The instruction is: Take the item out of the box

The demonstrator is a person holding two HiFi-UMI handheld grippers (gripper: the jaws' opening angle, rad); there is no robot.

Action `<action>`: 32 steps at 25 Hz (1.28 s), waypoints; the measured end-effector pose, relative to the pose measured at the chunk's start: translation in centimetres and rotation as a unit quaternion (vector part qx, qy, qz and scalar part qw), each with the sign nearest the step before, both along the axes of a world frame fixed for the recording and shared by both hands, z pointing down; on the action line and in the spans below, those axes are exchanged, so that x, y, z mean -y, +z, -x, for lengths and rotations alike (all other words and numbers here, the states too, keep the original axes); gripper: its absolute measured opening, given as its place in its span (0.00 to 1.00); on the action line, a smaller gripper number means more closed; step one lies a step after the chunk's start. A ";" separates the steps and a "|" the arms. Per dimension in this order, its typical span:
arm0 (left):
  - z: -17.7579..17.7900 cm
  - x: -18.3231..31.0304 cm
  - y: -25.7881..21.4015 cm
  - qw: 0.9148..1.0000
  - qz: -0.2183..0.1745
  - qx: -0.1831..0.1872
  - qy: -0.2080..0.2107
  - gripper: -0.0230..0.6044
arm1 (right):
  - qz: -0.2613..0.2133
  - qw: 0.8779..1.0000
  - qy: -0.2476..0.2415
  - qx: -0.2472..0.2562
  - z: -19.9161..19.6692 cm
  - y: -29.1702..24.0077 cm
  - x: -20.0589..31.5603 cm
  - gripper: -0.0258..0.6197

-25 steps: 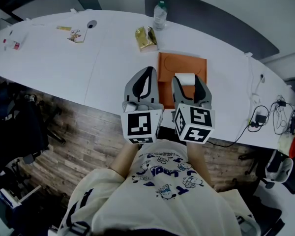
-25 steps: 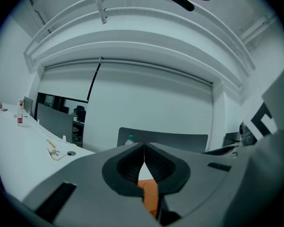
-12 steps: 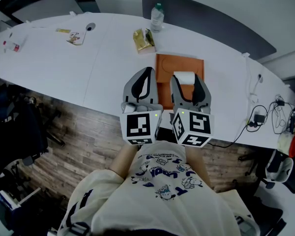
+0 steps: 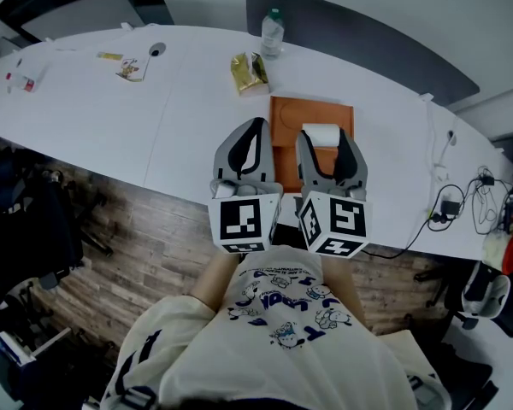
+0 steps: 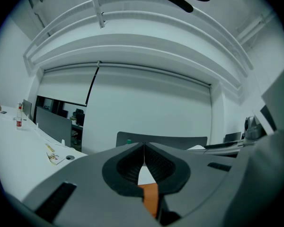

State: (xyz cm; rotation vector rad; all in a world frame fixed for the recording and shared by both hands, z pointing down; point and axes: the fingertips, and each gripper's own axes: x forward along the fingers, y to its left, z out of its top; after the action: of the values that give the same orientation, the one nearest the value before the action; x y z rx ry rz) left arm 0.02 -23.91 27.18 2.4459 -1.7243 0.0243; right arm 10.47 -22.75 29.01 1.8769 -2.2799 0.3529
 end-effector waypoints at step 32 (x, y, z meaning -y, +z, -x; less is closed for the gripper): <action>-0.4 0.4 -0.6 1.000 -0.008 -0.001 0.002 0.07 | -0.030 0.999 -0.005 0.010 -0.1 -1.2 0.7 0.47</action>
State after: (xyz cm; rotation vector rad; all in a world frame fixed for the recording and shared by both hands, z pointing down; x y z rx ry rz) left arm 0.44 -24.29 26.58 2.4602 -1.7253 0.0076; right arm 10.55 -23.46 27.78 1.8983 -2.3370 0.3059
